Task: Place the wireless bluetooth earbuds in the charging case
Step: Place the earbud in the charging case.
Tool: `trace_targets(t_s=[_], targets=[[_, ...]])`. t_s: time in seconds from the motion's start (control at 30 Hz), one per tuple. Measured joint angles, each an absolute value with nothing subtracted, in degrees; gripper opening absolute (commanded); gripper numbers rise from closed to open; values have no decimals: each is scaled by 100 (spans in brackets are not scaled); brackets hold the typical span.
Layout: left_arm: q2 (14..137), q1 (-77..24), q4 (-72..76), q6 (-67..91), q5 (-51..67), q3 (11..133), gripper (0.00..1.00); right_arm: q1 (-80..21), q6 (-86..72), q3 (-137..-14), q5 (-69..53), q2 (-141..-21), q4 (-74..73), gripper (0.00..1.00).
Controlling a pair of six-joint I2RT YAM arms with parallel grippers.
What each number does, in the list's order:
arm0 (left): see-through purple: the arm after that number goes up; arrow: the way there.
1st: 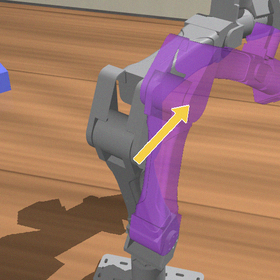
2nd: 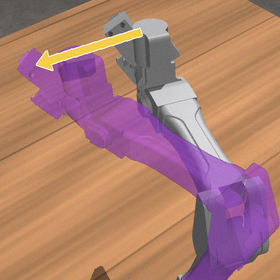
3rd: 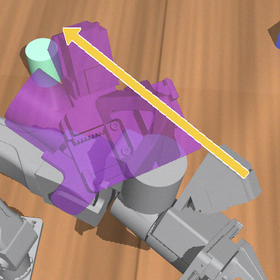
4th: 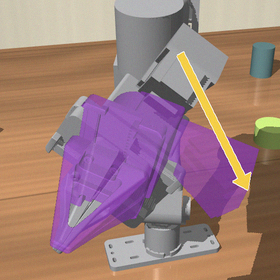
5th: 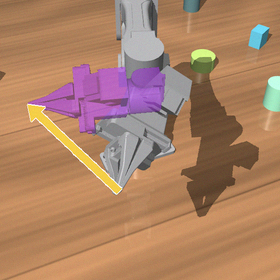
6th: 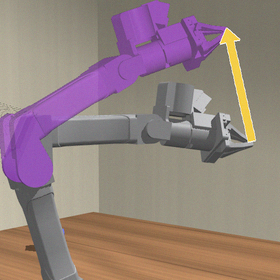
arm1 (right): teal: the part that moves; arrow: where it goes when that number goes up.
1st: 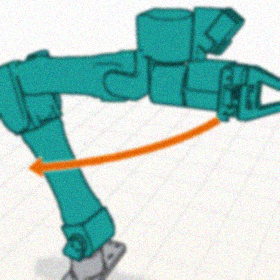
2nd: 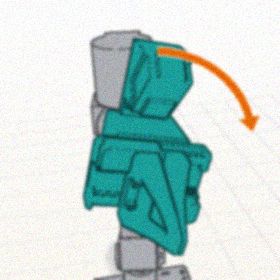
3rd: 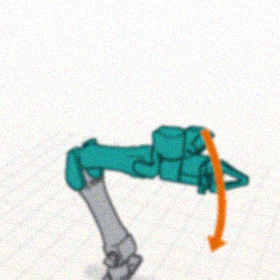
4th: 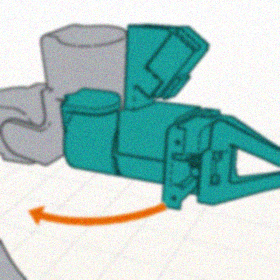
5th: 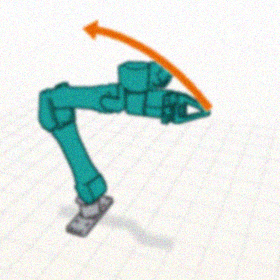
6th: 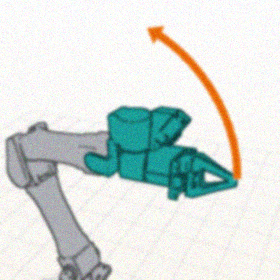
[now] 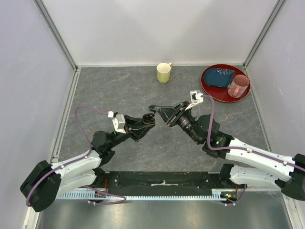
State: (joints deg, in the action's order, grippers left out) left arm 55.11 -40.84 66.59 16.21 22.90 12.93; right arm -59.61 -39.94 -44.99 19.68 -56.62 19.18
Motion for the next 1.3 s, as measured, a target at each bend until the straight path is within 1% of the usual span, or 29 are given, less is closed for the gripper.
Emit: trace_targets(t_s=[0.5, 0.9, 1.3], targets=[[5511, -4263, 6661, 1317, 2078, 1313, 2, -6685, -3551, -4733, 2032, -5988, 2217, 0], [5398, -4327, 6663, 1194, 1789, 1313, 2, -7109, -3317, -4737, 2786, -6147, 2137, 0], [5356, -4425, 6663, 1100, 1649, 1313, 2, -7170, -3301, -4775, 3336, -6270, 2132, 0]])
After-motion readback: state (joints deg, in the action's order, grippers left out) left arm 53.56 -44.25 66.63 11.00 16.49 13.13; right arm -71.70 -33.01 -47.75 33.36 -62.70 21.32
